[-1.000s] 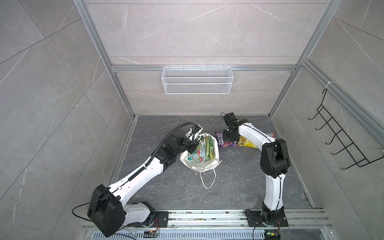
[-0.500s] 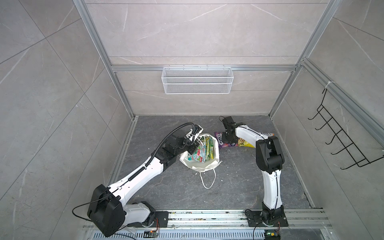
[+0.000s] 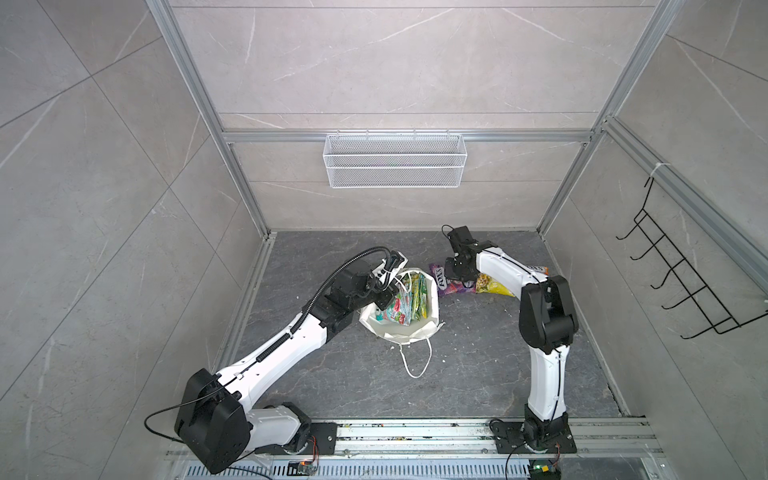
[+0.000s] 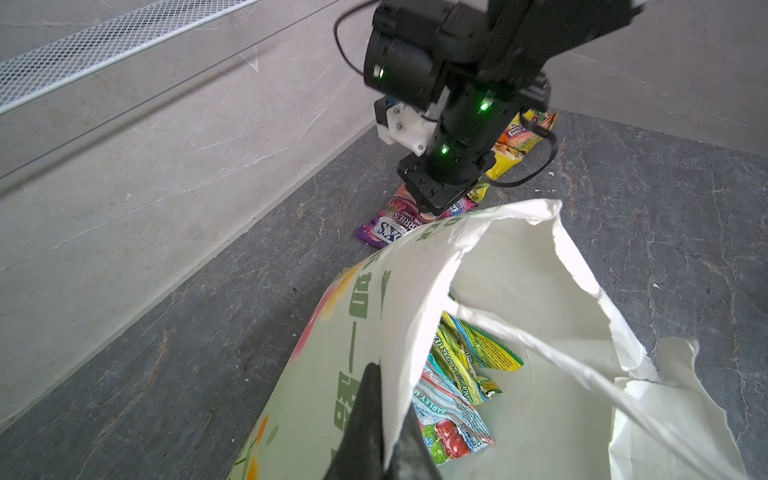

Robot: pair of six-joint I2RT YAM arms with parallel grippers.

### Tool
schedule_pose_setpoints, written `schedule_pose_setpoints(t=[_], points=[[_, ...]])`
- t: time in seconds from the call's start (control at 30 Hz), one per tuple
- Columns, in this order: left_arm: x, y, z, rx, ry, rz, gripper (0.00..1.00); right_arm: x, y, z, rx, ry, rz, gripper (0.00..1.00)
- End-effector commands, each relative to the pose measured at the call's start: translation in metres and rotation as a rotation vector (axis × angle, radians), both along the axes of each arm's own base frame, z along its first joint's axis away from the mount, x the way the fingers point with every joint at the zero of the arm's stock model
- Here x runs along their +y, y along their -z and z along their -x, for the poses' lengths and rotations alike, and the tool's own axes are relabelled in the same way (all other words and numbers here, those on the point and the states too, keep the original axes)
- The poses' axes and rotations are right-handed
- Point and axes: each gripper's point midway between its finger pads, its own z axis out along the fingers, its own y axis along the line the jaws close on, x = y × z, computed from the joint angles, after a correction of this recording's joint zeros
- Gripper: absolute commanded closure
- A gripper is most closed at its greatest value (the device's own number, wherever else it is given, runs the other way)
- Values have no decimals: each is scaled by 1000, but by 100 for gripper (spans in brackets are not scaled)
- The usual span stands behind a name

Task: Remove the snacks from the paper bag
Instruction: 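Raise the empty right gripper and move it back toward the bag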

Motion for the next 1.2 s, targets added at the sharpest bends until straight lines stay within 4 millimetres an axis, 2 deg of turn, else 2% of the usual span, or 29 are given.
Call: schedule_pose_setpoints(t=[0.0, 0.07, 0.13, 0.27, 0.33, 0.43, 0.53, 0.63, 0.8, 1.0, 1.17], points=[[-2, -30, 1, -70, 16, 56, 100, 18, -54, 25, -132, -70, -102, 85], [-3, -31, 1, -74, 18, 57, 100, 20, -61, 47, -172, -81, -137, 91], [-2, -31, 1, -83, 20, 56, 100, 23, -58, 71, -187, -88, -181, 95], [-3, -33, 2, -83, 25, 57, 100, 38, -35, 123, -171, -116, -306, 100], [-4, -35, 3, -84, 35, 61, 100, 51, -26, 144, -181, -145, -351, 100], [-6, -37, 3, -98, 42, 70, 100, 72, -8, 161, -176, -164, -406, 100], [-8, -38, 4, -97, 55, 74, 100, 83, 14, 163, -135, -133, -427, 100], [-7, -38, 5, -97, 55, 73, 100, 98, 30, 156, -133, -114, -479, 100], [-2, -42, 8, -102, 44, 63, 100, 120, 39, 136, -157, -94, -557, 100], [3, -46, 9, -118, 31, 57, 100, 130, 51, 121, -166, -30, -615, 100], [2, -40, 7, -124, 25, 57, 100, 144, 59, 107, -158, -26, -628, 100]])
